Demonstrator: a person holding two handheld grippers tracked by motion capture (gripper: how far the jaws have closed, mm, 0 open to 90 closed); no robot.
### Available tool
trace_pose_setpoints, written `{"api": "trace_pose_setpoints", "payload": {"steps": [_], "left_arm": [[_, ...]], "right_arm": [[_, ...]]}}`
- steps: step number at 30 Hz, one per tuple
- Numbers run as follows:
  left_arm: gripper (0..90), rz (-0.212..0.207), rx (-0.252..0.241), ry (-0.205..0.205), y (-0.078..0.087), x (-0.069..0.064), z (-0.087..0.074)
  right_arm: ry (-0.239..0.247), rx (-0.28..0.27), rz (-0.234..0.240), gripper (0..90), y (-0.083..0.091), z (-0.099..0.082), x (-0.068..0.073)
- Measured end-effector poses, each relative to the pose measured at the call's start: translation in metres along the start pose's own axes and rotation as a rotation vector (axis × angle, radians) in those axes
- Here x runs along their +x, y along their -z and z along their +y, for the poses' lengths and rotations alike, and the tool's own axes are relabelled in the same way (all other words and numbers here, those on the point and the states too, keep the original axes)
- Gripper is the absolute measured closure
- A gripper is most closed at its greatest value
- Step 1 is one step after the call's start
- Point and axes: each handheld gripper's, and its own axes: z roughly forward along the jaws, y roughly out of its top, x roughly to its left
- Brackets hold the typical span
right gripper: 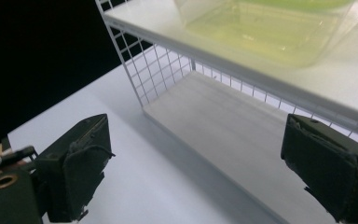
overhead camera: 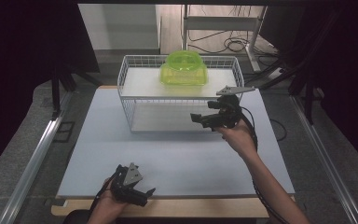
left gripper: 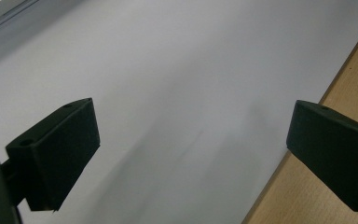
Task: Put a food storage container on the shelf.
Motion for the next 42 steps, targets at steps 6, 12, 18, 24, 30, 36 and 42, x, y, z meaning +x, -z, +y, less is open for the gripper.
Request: {"api": "trace_pose_setpoints", "payload": {"steps": [6,12,18,24,30,36,42], "left_arm": [[2.4,-0.002,0.000,0.001,0.000,0.000,0.000],[2.4,-0.002,0.001,0.001,0.000,0.000,0.000],[2.4,-0.002,0.003,-0.001,0.000,0.000,0.000],[2.4,-0.003,0.001,0.002,0.000,0.000,0.000],[2.3,-0.005,0.002,-0.001,-0.001,-0.001,0.000],[2.3,-0.004,-0.004,0.005,0.001,0.000,0.000],[2.3,-0.003,-0.003,0.004,0.001,0.000,0.000]], "right_arm": [[0.014,0.012,0.003,7.7,-0.001,-0.014,0.003],[0.042,0.029,-0.014,7.5,-0.003,-0.028,0.008],[0.047,0.023,-0.028,7.2,-0.002,-0.040,0.013],[0.037,0.015,-0.043,7.2,0.002,-0.058,0.012],[0.027,0.030,-0.065,6.7,0.006,-0.076,0.007],[0.017,0.049,-0.066,1.7,0.012,-0.094,0.007],[0.037,0.066,-0.072,1.0,0.019,-0.111,0.012]]}}
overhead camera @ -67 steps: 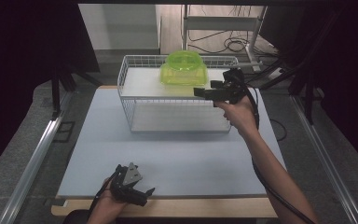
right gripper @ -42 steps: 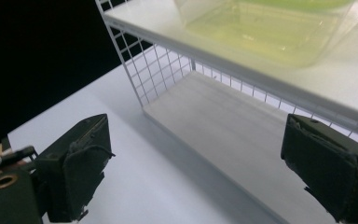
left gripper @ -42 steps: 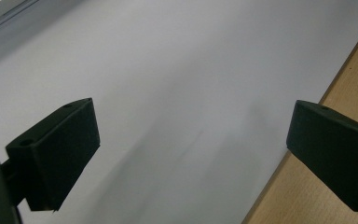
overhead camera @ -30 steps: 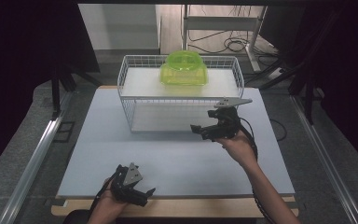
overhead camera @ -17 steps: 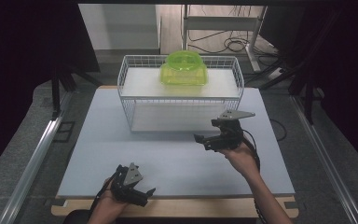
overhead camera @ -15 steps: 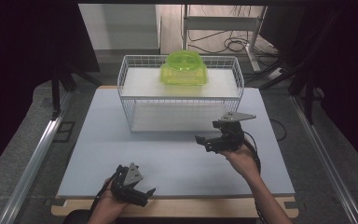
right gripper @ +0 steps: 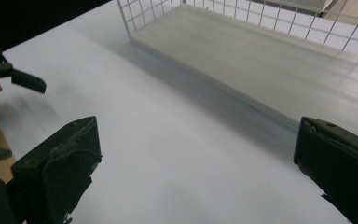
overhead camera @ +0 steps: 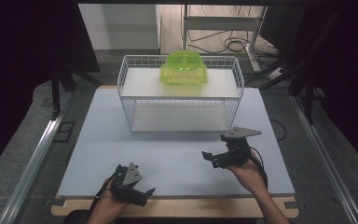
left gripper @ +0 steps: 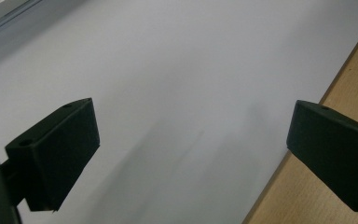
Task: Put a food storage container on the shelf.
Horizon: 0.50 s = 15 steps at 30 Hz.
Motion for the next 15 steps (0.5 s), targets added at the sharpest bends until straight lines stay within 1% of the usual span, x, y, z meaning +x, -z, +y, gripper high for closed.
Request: {"api": "trace_pose_setpoints", "payload": {"steps": [5,12,15], "left_arm": [[2.3,0.001,0.002,0.000,-0.001,0.000,0.000],[2.3,0.000,0.003,0.001,-0.001,0.001,-0.001],[2.1,0.003,0.002,0.001,-0.001,0.001,-0.001]], "right_arm": [[0.014,0.018,-0.017,1.0,0.005,-0.012,0.001],[0.023,0.044,-0.047,0.9,0.010,-0.031,-0.003],[0.027,0.064,-0.060,1.0,0.011,-0.039,-0.004]]}}
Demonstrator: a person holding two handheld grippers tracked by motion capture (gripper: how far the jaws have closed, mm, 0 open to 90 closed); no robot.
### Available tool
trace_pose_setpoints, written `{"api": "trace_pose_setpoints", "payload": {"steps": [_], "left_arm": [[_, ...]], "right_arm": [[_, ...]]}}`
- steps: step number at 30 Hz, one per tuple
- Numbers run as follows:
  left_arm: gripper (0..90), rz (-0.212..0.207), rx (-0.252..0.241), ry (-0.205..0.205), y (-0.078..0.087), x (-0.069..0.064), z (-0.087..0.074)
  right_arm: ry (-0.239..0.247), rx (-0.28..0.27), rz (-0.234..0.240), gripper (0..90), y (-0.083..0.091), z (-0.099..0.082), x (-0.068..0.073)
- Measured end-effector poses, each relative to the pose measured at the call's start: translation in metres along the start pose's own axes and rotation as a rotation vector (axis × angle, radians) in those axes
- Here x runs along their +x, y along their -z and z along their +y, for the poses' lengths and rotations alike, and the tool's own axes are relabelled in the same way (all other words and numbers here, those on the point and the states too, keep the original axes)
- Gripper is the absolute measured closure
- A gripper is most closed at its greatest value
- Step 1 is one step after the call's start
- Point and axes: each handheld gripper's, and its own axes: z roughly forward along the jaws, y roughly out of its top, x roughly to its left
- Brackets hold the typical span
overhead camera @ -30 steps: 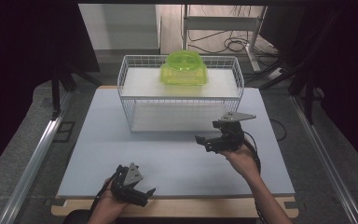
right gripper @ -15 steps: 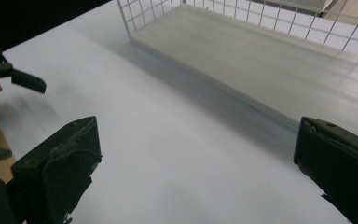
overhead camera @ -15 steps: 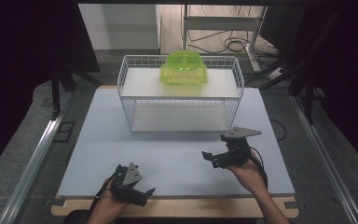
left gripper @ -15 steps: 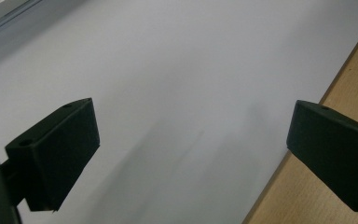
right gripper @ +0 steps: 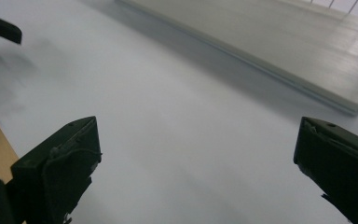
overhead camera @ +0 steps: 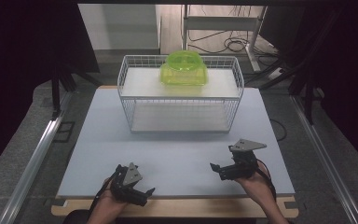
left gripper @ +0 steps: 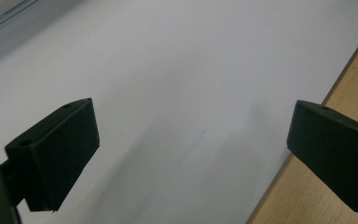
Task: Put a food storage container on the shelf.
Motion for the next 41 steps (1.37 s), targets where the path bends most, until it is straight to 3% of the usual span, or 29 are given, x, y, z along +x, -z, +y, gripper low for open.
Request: {"api": "trace_pose_setpoints", "payload": {"steps": [17,31,41], "left_arm": [[1.6,0.008,0.004,-0.001,-0.002,0.000,-0.001],[1.3,0.004,0.020,-0.003,-0.004,0.000,-0.002],[1.2,0.003,0.029,-0.001,-0.006,0.001,-0.002]], "right_arm": [[0.045,0.090,-0.055,0.9,0.000,-0.040,0.000],[0.022,0.139,-0.043,0.9,0.003,-0.066,-0.001],[0.032,0.171,-0.032,0.8,0.002,-0.071,0.001]]}}
